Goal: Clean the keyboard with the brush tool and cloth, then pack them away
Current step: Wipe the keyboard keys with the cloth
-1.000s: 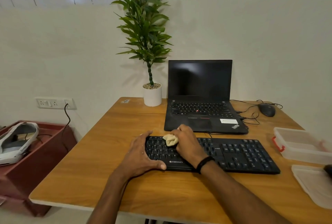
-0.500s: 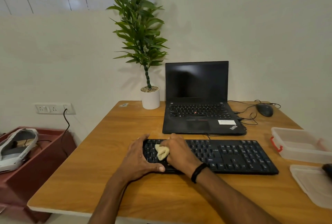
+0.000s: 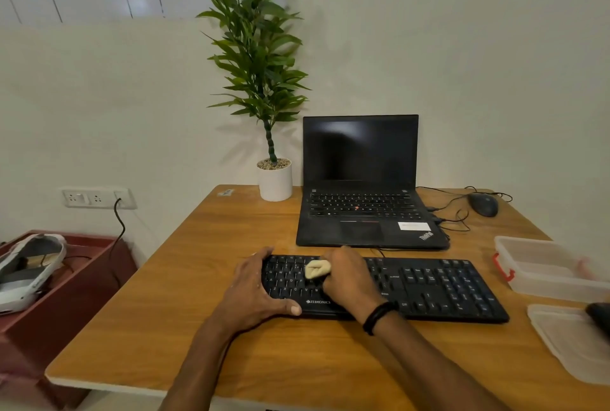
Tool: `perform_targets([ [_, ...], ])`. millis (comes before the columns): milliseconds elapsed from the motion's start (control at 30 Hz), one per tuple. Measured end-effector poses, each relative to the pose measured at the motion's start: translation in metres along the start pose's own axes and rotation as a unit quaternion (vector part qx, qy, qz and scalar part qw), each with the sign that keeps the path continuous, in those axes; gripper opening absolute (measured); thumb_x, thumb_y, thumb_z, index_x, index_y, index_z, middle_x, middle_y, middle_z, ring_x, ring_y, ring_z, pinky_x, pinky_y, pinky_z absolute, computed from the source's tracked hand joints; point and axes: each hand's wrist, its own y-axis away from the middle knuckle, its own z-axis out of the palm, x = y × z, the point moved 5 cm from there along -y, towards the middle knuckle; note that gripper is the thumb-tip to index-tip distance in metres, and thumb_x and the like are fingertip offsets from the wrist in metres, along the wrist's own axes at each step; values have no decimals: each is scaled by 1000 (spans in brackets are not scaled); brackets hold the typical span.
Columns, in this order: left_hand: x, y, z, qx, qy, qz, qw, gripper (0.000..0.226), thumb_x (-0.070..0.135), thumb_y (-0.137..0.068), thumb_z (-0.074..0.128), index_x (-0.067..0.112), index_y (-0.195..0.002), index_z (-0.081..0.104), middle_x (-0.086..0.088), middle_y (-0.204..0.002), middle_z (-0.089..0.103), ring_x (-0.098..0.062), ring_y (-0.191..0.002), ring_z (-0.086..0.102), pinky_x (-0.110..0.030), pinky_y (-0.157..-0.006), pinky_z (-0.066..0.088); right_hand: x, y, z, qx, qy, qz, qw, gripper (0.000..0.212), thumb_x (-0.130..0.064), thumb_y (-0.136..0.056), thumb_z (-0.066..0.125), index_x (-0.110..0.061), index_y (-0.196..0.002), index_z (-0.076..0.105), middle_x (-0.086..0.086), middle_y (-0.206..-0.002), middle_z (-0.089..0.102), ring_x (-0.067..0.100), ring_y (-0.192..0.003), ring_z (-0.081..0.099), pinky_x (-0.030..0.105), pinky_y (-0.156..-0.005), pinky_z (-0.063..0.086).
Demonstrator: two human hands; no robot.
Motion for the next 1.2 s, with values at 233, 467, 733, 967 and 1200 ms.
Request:
perform_targets([
  [233,0,-1,5,6,9,17,1000,149,90,-37,80,33,-160,18,9,-156,30,-14,-146,24,-44,-120,33,-44,-21,34,13,-60,-50,997,29,-2,-85,63,-15,-110,69,9,-110,52,25,-105,50,29,-79,44],
  [467,-6,1,6,7,18,4,1000,147,89,-35,82,40,-158,18,8,-151,28,-12,-140,29,-42,-119,34,4,-36,10,116,-64,34,991,28,-6,-90,65,-18,-115,68,5,-115,53,19,-108,51,22,-87,44],
  [733,-5,3,8,12,12,-2,1000,147,91,-35,80,38,-158,20,8,-151,31,-12,-141,29,-43,-118,35,4,-36,18,-42,-80,-96,991,37,0,-83,66,-25,-109,76,0,-100,61,15,-97,55,22,-75,40],
  [967,0,3,5,11,10,-10,1000,149,93,-33,78,35,-158,21,7,-150,32,-14,-140,31,-42,-118,36,-1,-32,19,-25,-56,-122,991,35,-1,-84,64,-21,-111,75,3,-100,62,15,-94,54,23,-74,40],
  [1200,-1,2,4,12,10,-12,1000,148,93,-33,78,35,-158,21,6,-150,32,-12,-137,32,-42,-117,36,-2,-31,16,-32,-43,-154,987,38,-1,-86,63,-21,-116,73,4,-104,60,19,-98,54,25,-77,43],
])
